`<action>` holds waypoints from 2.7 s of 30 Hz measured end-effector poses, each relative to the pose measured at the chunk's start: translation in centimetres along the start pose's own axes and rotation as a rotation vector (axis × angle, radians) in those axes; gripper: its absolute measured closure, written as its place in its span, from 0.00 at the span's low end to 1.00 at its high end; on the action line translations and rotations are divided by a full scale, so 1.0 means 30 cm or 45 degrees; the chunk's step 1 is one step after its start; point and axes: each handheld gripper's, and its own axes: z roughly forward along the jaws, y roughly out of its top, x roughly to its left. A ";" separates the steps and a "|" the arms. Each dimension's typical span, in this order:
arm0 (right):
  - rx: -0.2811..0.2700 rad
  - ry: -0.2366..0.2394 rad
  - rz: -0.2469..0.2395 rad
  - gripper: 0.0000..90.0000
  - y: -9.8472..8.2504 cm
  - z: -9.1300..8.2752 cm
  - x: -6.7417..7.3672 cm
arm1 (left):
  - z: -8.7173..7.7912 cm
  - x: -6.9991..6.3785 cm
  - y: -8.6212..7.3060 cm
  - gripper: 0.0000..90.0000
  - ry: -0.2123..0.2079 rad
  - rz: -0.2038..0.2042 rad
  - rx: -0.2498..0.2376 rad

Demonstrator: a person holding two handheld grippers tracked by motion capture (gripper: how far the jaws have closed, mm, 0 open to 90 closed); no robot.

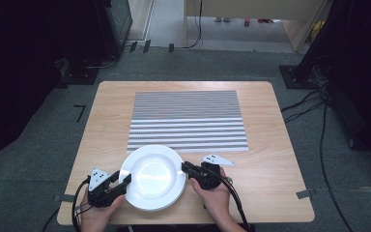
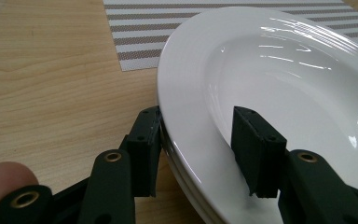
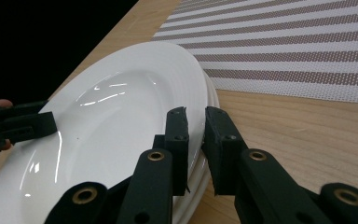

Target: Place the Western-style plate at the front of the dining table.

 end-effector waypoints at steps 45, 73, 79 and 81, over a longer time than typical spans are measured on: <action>-0.036 0.164 0.274 0.87 0.001 0.035 -0.010 | 0.003 0.019 -0.001 0.62 -0.032 -0.095 0.001; -0.100 0.224 0.315 0.89 0.008 0.066 -0.014 | -0.009 0.045 -0.005 0.66 -0.087 -0.177 -0.036; -0.119 0.218 0.350 0.89 -0.008 0.079 -0.020 | -0.022 0.052 -0.004 0.71 -0.111 -0.219 -0.089; -0.118 0.226 0.360 0.89 -0.010 0.080 -0.022 | -0.028 0.052 -0.002 0.72 -0.112 -0.227 -0.109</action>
